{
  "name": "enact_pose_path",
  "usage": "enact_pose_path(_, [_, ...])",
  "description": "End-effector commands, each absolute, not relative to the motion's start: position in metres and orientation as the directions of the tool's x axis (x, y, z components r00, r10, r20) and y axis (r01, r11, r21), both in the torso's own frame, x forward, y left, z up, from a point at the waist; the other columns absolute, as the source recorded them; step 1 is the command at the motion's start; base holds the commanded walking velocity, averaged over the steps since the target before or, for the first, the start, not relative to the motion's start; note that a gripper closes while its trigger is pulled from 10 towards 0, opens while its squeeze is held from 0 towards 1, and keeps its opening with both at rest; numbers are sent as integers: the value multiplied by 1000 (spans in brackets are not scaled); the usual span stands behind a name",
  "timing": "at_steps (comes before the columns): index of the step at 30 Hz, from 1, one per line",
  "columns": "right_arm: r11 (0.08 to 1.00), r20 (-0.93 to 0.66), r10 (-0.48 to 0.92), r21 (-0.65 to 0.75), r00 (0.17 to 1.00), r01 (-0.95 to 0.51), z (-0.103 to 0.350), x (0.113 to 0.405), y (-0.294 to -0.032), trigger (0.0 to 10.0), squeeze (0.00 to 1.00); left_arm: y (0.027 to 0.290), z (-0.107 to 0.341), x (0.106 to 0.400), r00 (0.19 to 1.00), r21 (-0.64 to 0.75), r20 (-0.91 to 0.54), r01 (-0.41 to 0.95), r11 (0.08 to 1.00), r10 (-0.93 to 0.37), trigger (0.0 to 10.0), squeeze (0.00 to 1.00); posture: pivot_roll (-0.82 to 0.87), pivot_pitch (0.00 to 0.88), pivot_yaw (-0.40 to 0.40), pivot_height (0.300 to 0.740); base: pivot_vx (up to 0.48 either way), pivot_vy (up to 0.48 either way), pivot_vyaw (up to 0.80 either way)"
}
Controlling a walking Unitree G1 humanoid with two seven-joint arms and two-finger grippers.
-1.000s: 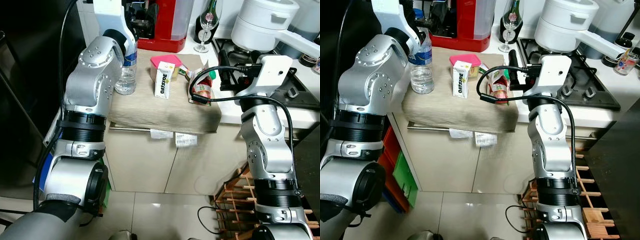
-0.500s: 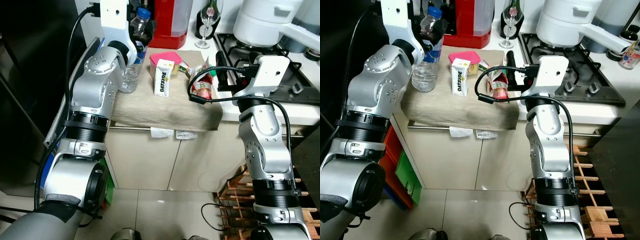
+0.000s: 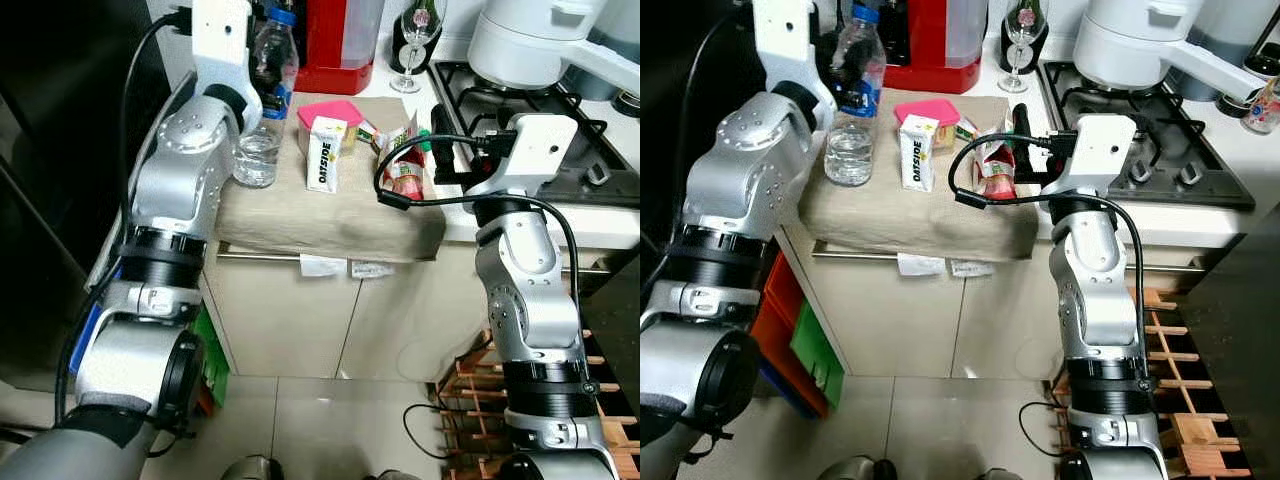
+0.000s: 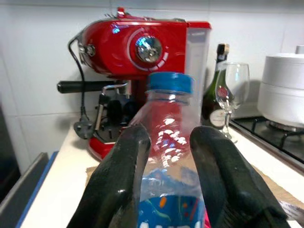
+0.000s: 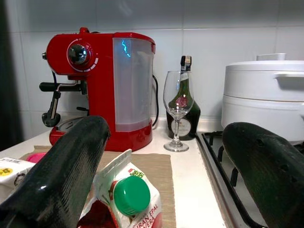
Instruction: Restocking fridge
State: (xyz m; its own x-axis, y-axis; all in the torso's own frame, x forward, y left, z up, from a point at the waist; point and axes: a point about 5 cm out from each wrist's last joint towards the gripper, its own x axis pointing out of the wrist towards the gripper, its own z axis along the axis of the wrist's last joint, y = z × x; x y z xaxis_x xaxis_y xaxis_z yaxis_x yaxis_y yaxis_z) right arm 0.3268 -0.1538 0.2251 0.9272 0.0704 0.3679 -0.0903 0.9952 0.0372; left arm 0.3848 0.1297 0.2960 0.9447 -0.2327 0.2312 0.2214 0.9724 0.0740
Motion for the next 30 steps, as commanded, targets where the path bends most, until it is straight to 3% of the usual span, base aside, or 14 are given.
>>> enact_pose_path(1, [996,375,72,26,924,-88,227,325,-154,10000,129,133,304,380,939,78,263,208,975,-222,0,0,-71,46,-2,740,0,0,0])
enact_pose_path(8, [996,371,72,20,926,-85,227,326,-157,10000,125,124,321,362,904,87,325,264,961,-278,0,0,-63,38,-12,740,0,0,0])
enact_pose_path(15, [997,376,67,15,924,-78,227,325,-159,10000,125,118,308,351,890,87,290,341,936,-352,0,0,-75,22,-5,740,0,0,0])
enact_pose_path(17, [997,378,67,14,924,-78,228,325,-160,10000,129,120,314,350,890,96,309,322,942,-336,10000,0,-72,23,-6,740,0,0,0])
enact_pose_path(19, [997,378,68,13,923,-78,228,325,-160,10000,125,121,317,349,886,101,320,319,942,-335,10000,0,-72,23,-6,740,0,0,0])
enact_pose_path(20, [997,377,70,12,923,-81,228,325,-159,10000,125,125,326,349,883,120,345,296,948,-319,10000,1000,-70,23,-8,740,0,0,0])
enact_pose_path(26, [995,362,68,38,930,-88,225,326,-158,10000,129,134,335,352,893,123,350,258,958,-285,10000,1000,-72,22,-6,740,0,0,0])
enact_pose_path(30, [992,328,87,54,941,-111,224,331,-156,10000,125,135,319,361,927,111,230,278,954,-296,10000,1000,-73,29,-1,740,0,0,0])
